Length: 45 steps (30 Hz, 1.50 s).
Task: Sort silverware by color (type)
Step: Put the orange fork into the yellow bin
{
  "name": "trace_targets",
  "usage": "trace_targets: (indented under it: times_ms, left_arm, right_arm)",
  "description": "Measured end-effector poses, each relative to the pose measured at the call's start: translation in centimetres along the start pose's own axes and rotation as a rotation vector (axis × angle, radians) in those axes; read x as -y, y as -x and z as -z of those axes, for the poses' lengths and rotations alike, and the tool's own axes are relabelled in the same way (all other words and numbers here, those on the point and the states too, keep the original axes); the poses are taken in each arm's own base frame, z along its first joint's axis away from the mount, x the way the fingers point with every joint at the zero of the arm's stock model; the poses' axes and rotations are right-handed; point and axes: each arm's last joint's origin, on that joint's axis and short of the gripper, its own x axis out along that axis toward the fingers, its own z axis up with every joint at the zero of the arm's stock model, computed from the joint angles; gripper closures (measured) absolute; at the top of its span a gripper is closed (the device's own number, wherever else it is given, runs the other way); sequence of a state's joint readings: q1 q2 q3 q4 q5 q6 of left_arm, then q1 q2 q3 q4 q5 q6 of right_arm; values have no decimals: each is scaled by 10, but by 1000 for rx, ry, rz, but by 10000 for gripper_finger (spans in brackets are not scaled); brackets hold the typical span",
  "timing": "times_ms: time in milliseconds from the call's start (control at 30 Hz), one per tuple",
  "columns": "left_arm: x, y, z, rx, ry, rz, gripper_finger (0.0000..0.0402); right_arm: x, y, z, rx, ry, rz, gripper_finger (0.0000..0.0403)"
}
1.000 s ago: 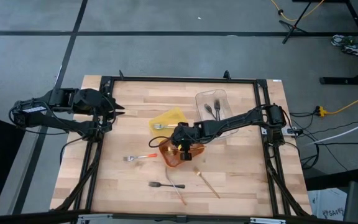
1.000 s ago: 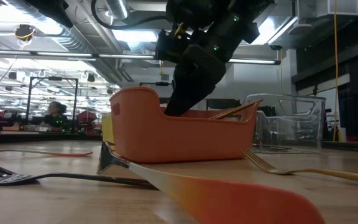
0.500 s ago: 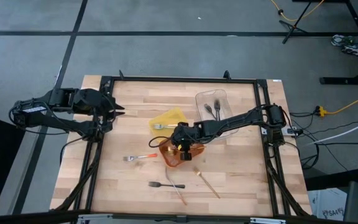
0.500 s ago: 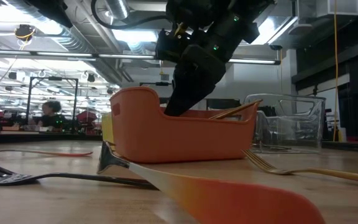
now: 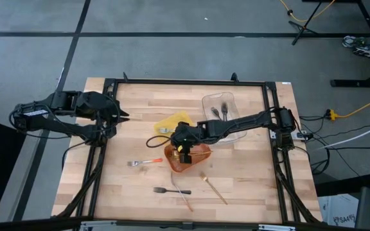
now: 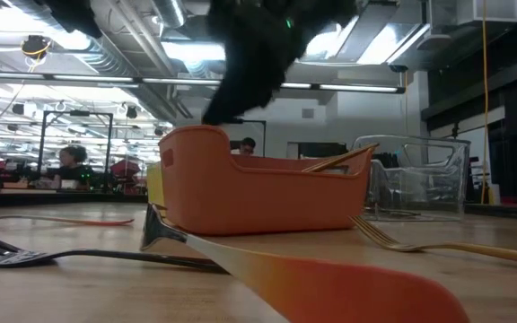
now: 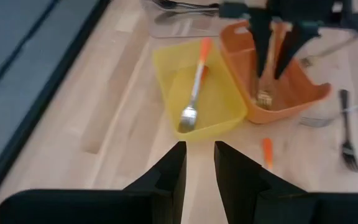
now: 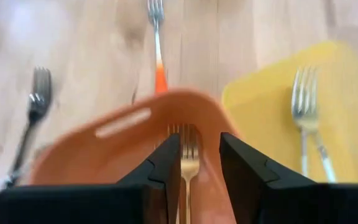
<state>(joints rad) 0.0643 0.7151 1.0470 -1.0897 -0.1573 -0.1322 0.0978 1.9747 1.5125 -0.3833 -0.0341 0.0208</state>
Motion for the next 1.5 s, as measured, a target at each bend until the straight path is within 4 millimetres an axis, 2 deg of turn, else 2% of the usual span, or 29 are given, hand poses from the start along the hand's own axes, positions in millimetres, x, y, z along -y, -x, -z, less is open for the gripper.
trace_targets:
  times_ms: [200, 500, 767, 967, 1100, 1333, 1500]
  left_arm:
    - [2, -2, 0, -15, -1, 68, 324]
    - [2, -2, -1, -15, 0, 72, 324]
    - [3, -4, -2, -30, 74, 70, 324]
    - [7, -16, -8, -68, 62, 73, 324]
    - [15, -28, -11, -118, 26, 92, 324]
    - [28, -44, -15, -183, -22, 117, 324]
    - [39, -56, -17, -224, 12, 129, 324]
  right_arm:
    - [-2, 29, -36, 31, 1, -1, 299]
    - [-5, 87, -91, 171, 6, -4, 299]
    - [-14, 137, -120, 265, 20, -22, 299]
    - [-23, 173, -121, 201, 32, -35, 299]
    - [-25, 185, -111, 104, 34, -31, 299]
    - [-26, 187, -92, -82, 17, 20, 299]
    - [-29, 188, -83, -174, 28, 63, 299]
